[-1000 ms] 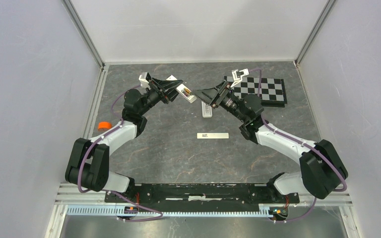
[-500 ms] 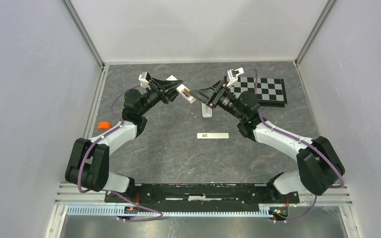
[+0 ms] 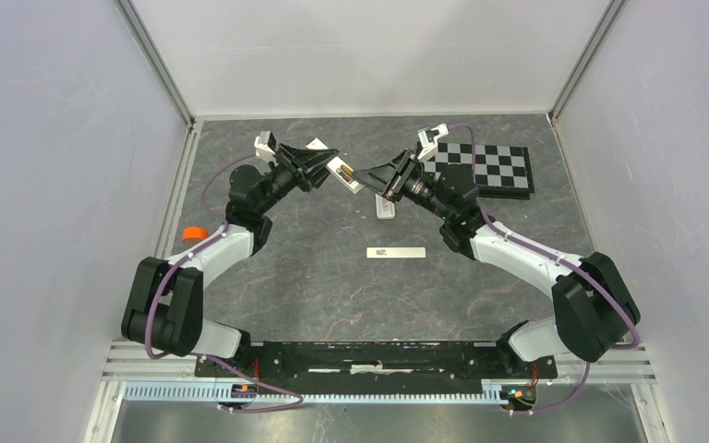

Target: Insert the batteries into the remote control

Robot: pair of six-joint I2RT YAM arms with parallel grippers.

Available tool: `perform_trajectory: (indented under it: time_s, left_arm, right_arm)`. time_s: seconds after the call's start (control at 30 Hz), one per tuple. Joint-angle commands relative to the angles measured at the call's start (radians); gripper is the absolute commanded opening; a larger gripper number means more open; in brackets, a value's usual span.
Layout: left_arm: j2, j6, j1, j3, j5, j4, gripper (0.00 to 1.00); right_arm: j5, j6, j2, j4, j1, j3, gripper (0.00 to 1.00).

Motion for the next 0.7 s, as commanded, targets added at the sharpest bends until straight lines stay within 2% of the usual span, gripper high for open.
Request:
perform_trajectory:
  time_s: [0.0,0.13,0.2,0.47,0.67]
  left_arm:
    - [-0.079,0.065,-0.013,0.074,0.049,0.103,0.07]
    - [-0.124,0.192,-0.013,0.102,0.054,-0.019,0.07]
    - [-0.137,0.227,-0.013,0.109,0.059,-0.037,0.07]
    - [-0.152,0.326,-0.013,0.125,0.091,-0.059,0.07]
    - [-0.195,0.539,-0.012,0.129,0.118,-0.206,0.08]
  right_arm:
    - [0.058,-0.086,0.032,-0.338,-0.005,0.068,0.33]
    - [0.144,-0.182,0.041,-0.561,-0.005,0.128,0.33]
    - [0.184,-0.218,0.041,-0.621,-0.004,0.143,0.34]
    - [0.242,-0.309,0.03,-0.684,-0.002,0.16,0.45]
    - [0.177,-0.428,-0.013,-0.614,-0.009,0.183,0.66]
